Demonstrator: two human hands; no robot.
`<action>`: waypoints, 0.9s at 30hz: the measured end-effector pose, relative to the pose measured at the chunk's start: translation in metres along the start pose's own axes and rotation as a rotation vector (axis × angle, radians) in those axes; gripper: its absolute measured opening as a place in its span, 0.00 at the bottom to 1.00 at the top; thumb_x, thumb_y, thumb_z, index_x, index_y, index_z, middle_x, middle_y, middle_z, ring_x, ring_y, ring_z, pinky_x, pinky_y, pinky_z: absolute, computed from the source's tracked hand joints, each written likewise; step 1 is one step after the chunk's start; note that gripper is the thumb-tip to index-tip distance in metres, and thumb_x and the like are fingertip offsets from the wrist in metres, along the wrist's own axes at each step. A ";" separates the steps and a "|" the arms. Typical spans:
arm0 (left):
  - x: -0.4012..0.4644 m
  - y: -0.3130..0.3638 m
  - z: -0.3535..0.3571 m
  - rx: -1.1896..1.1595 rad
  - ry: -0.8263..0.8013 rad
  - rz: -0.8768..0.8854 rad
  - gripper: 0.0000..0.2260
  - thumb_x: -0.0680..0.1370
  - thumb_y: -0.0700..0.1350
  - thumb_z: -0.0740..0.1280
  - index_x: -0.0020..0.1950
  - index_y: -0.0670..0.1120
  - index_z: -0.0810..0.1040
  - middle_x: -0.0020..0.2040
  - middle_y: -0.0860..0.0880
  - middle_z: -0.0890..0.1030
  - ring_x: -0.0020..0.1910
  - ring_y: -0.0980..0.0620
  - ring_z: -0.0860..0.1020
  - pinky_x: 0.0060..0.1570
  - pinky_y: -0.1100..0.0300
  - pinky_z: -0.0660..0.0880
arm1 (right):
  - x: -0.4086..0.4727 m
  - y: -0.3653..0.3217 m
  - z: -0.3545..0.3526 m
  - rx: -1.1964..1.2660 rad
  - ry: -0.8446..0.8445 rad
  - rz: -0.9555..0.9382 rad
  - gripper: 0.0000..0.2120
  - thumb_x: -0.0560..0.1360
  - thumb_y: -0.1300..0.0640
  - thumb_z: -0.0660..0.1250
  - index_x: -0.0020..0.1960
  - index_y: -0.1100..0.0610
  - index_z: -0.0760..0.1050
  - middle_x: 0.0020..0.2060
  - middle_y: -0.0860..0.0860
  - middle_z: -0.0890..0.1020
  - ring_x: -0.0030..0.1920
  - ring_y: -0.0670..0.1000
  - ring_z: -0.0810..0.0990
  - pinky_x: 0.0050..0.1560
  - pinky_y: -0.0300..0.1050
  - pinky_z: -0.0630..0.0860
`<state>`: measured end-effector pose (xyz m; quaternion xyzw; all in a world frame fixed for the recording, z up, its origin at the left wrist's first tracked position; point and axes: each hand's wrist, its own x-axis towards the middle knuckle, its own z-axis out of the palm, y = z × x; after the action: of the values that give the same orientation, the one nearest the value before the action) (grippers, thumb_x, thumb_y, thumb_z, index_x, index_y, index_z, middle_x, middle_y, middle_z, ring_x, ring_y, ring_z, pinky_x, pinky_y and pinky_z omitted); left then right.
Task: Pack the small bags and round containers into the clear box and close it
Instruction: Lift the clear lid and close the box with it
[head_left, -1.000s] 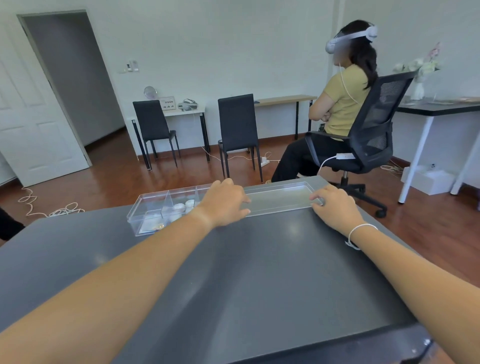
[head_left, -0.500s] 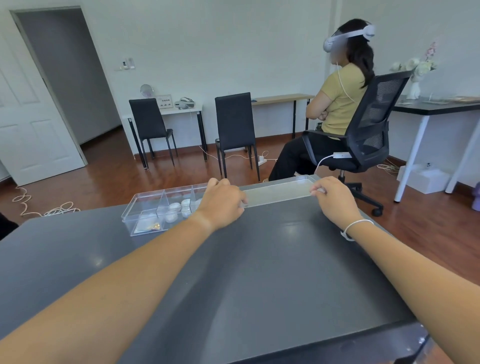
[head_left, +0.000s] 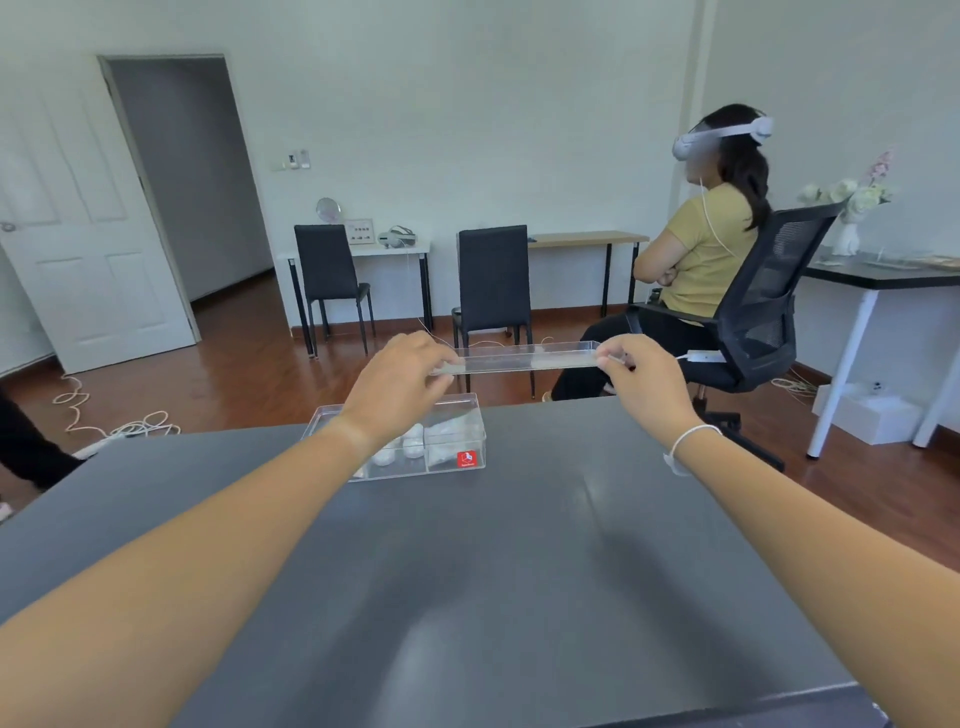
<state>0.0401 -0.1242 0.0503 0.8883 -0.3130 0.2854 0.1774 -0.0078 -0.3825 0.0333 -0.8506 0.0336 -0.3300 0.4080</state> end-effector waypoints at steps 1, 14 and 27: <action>-0.002 -0.006 -0.007 -0.008 0.026 -0.010 0.11 0.76 0.43 0.63 0.57 0.46 0.78 0.51 0.46 0.78 0.53 0.47 0.73 0.52 0.58 0.69 | 0.001 -0.007 0.004 0.019 -0.005 -0.017 0.05 0.76 0.60 0.62 0.47 0.57 0.77 0.51 0.50 0.77 0.51 0.51 0.75 0.52 0.47 0.77; -0.030 -0.078 -0.077 -0.215 0.319 -0.198 0.10 0.76 0.41 0.65 0.56 0.43 0.80 0.50 0.49 0.76 0.44 0.54 0.74 0.49 0.72 0.69 | -0.003 -0.063 0.064 0.286 -0.179 -0.012 0.13 0.75 0.61 0.64 0.59 0.51 0.73 0.50 0.48 0.79 0.46 0.47 0.76 0.51 0.40 0.74; -0.045 -0.108 -0.058 -0.472 0.386 -0.548 0.14 0.74 0.45 0.67 0.60 0.46 0.78 0.55 0.50 0.77 0.44 0.52 0.78 0.50 0.63 0.73 | -0.005 -0.064 0.097 0.562 -0.178 0.259 0.11 0.77 0.61 0.61 0.58 0.56 0.75 0.40 0.47 0.80 0.35 0.47 0.77 0.29 0.31 0.77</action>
<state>0.0593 0.0047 0.0525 0.8040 -0.0828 0.3093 0.5010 0.0322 -0.2729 0.0330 -0.7190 0.0132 -0.1958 0.6667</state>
